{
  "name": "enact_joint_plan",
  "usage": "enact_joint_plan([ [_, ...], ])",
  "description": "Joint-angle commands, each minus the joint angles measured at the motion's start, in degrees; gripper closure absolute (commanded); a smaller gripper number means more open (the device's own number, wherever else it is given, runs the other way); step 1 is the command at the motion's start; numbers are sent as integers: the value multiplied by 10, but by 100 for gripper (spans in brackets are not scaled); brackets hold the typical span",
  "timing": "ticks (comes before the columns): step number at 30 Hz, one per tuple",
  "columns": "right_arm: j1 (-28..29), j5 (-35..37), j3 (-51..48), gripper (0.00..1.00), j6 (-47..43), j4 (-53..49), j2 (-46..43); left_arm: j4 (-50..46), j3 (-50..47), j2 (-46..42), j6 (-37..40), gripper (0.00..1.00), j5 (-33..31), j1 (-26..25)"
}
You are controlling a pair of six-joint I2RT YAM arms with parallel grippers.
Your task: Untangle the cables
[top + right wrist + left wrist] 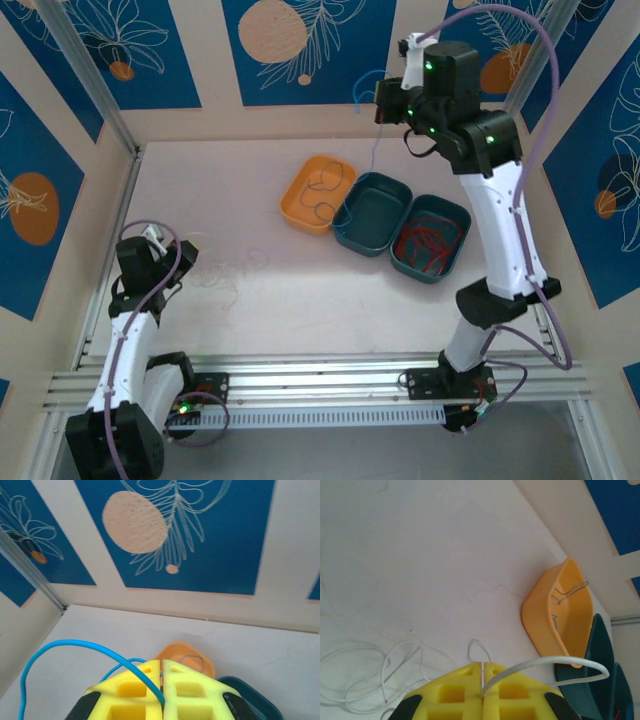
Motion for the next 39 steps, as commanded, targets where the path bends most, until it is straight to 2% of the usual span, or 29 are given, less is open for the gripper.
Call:
enact_joint_plan([
  [1, 6, -38, 60, 100, -1, 30, 35, -6, 23, -3, 9, 100, 43, 5],
  [5, 8, -49, 111, 100, 2, 29, 88, 12, 30, 6, 1, 100, 78, 4],
  [10, 8, -57, 114, 100, 4, 55, 116, 23, 39, 9, -5, 100, 96, 2],
  [24, 17, -94, 90, 100, 23, 69, 183, 29, 27, 8, -15, 100, 103, 0],
  [39, 7, -84, 51, 100, 23, 56, 245, 32, 17, 9, -19, 100, 105, 0],
])
